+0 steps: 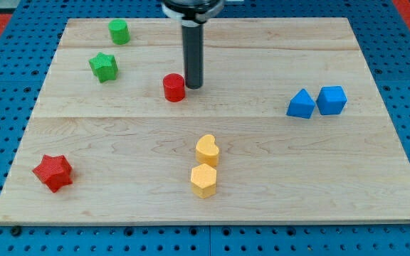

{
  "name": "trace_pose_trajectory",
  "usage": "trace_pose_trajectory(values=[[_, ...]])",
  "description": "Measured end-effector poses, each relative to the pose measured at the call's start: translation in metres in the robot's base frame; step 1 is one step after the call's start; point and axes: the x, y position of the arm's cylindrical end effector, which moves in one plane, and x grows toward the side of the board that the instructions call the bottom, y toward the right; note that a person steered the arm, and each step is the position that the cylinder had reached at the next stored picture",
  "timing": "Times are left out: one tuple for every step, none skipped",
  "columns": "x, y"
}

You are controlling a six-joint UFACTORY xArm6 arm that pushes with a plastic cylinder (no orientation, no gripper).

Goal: Push the red circle towards the center left

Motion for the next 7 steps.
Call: trace_pose_trajectory(values=[[0.027,-0.026],[0.090,-0.031],[0.052,0.014],[0.007,0.019],[0.010,-0.038],[0.026,-0.094],[0.057,-0.110]])
